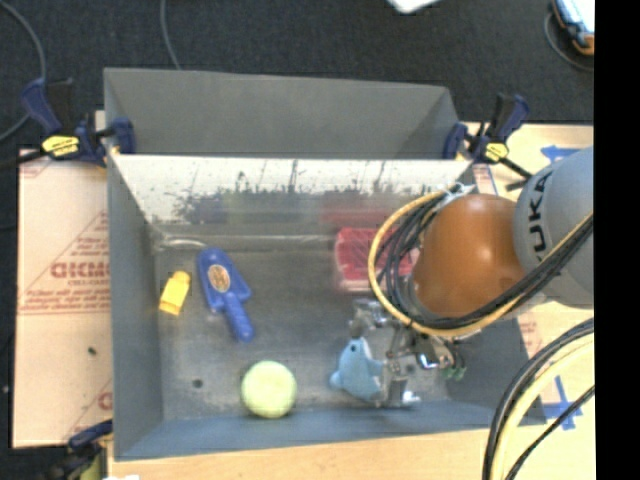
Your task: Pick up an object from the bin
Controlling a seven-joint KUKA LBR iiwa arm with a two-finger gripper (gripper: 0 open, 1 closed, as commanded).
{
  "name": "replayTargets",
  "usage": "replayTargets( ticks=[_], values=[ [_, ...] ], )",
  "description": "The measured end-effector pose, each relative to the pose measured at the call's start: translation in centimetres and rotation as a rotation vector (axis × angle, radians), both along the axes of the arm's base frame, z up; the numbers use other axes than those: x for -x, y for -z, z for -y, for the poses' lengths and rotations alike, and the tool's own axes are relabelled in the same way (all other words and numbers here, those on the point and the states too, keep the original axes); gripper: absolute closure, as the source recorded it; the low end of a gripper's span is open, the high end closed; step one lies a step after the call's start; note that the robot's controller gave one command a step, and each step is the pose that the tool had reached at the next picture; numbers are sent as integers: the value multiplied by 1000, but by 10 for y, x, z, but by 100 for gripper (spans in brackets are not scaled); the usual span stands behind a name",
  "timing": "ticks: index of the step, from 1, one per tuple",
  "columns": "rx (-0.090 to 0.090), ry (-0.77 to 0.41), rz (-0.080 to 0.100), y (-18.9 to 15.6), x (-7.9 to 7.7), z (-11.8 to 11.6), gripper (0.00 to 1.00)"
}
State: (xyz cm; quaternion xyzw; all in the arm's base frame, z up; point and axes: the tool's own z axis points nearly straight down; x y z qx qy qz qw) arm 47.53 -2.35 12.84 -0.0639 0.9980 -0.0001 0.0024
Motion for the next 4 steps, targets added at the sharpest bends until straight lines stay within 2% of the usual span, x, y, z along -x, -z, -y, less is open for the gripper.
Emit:
replayTargets(
  ticks=[1,2,3,4],
  values=[
    [-1,3,14,28,1,13,0],
    [6,-483,20,55,-3,-7,0],
    [5,-330,14,56,-3,-22,100],
    [5,-308,14,56,-3,-24,100]
  ],
)
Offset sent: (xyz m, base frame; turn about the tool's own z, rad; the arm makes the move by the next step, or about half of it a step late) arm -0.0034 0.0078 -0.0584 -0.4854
